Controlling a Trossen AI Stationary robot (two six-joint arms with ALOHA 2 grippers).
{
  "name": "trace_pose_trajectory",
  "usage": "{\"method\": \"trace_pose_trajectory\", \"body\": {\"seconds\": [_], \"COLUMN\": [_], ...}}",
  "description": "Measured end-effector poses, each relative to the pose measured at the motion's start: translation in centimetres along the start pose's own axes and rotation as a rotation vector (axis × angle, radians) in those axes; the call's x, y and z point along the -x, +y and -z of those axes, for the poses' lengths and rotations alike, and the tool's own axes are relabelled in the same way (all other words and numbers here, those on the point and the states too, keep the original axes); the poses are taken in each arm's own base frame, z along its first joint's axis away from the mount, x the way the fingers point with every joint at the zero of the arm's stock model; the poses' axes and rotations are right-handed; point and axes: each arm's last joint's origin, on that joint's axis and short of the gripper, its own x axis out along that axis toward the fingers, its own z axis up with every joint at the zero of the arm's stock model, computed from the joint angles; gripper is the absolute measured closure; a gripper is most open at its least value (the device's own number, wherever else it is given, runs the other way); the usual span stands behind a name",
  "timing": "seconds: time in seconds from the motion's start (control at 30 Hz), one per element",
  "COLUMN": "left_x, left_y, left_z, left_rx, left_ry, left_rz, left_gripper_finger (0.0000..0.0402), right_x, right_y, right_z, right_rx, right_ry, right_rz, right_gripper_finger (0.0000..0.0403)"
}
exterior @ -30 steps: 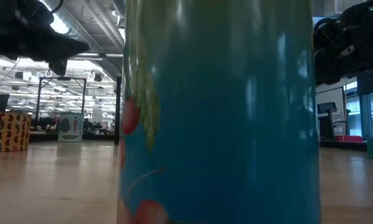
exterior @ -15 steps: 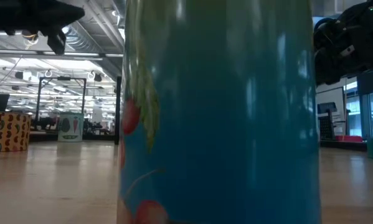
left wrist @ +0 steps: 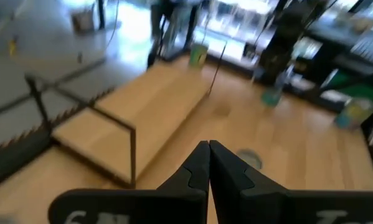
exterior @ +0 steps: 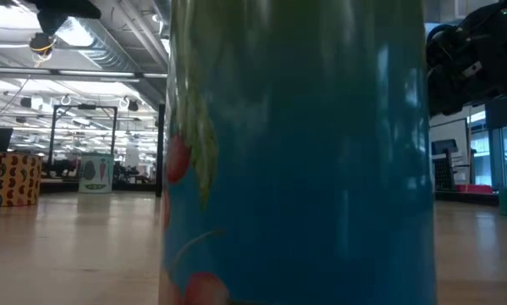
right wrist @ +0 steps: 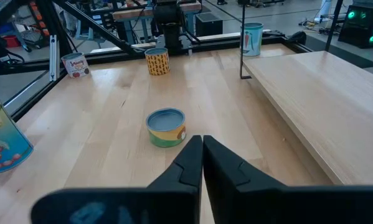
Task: Pick and place cans onto a shelf
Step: Put the white can on the shelf
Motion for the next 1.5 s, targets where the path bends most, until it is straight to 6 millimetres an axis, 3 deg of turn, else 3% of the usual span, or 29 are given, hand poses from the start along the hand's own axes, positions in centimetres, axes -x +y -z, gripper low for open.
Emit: {"method": "trace_pose_trajectory", "body": {"seconds": [0.2,0.4,0.57,0.83,1.1,1.5], "left_x": [-0.7,-0.9,-0.9,-0.9,-0.9,-0.7], "left_y": [-1.3,-1.9,-2.0,-2.0,-2.0,-1.2], "left_z": [-1.2,-2.2,-2.3,-2.2,-2.2,-1.8], "left_rx": [-0.001,0.073,0.174,0.078,0.255,0.464], "left_ry": [0.230,0.308,0.335,0.356,0.346,0.362], "left_rz": [-0.064,-0.139,-0.157,-0.120,-0.151,-0.296], "left_gripper_finger": [0.0401,0.0401,0.0401,0.0401,0.0394,0.0308], "right_x": [0.0,0.0,0.0,0.0,0.0,0.1], "right_y": [-0.3,-0.4,-0.4,-0.3,-0.3,-0.3], "right_z": [0.0,0.0,0.0,-0.2,-0.5,-1.5], "right_rx": [0.143,0.266,0.172,-0.226,-0.233,-0.167], "right_ry": [0.000,0.008,0.002,-0.038,-0.065,-0.176], "right_rz": [0.108,0.140,0.131,0.100,0.094,0.108], "right_gripper_finger": [0.0385,0.0386,0.0385,0.0385,0.0385,0.0385]}}
